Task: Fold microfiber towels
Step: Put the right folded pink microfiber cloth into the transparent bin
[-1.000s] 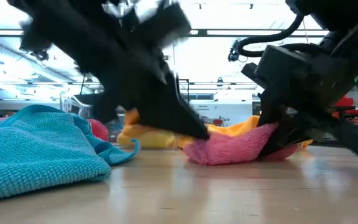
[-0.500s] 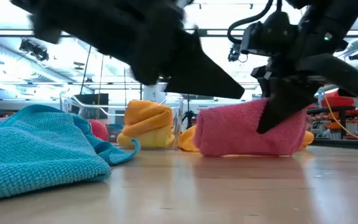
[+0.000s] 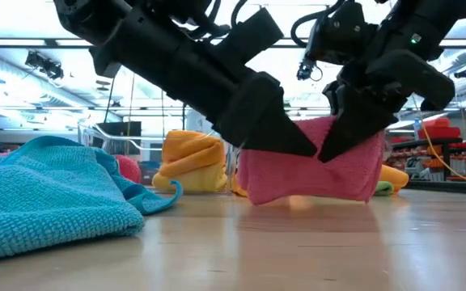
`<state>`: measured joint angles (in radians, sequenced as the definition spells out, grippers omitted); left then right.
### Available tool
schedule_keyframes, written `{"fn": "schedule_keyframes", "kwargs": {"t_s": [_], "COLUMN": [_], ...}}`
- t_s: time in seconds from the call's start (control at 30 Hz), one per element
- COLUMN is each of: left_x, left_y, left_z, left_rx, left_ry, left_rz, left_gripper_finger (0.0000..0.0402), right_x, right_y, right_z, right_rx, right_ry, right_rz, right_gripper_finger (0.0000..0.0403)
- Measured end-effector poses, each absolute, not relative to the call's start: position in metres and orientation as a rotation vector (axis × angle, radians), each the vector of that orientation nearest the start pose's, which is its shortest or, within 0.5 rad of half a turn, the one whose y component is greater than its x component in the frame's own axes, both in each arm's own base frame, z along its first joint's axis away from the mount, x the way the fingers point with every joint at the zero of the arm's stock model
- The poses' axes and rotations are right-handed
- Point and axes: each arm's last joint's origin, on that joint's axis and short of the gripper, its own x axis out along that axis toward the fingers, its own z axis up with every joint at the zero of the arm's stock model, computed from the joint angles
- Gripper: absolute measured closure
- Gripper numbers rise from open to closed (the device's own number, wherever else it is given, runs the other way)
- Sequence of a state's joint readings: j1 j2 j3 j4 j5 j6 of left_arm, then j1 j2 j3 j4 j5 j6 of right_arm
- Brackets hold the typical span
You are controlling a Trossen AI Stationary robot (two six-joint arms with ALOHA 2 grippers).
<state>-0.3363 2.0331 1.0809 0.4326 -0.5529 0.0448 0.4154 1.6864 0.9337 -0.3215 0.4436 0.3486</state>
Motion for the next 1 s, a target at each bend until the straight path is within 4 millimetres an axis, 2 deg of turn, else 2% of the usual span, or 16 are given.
{"fn": "schedule_keyframes", "kwargs": {"t_s": [0.23,0.43,0.6,0.7,0.8,0.93,1.0], "left_x": [0.394,0.400,0.402,0.407,0.411,0.412,0.410], "left_y": [-0.123,-0.124,-0.119,-0.116,-0.109,-0.098,-0.094], "left_z": [0.132,0.140,0.146,0.161,0.176,0.203,0.216], "left_rx": [0.273,0.296,0.337,0.328,0.289,0.250,0.236], "left_ry": [0.528,0.587,0.696,0.763,0.875,1.041,1.109], "left_rz": [0.148,0.146,0.149,0.101,0.045,0.052,0.074], "left_gripper_finger": [0.0165,0.0242,0.0313,0.0354,0.0384,0.0383,0.0370], "right_x": [0.292,0.291,0.289,0.285,0.273,0.250,0.240], "right_y": [0.119,0.123,0.128,0.128,0.125,0.125,0.128], "right_z": [0.164,0.164,0.164,0.169,0.183,0.202,0.207], "right_rx": [-0.126,-0.144,-0.184,-0.179,-0.152,-0.146,-0.137], "right_ry": [0.926,0.923,0.926,0.956,0.992,1.016,0.983], "right_rz": [-0.175,-0.151,-0.113,-0.057,-0.034,-0.055,-0.058], "right_gripper_finger": [0.0363,0.0361,0.0323,0.0286,0.0252,0.0222,0.0215]}}
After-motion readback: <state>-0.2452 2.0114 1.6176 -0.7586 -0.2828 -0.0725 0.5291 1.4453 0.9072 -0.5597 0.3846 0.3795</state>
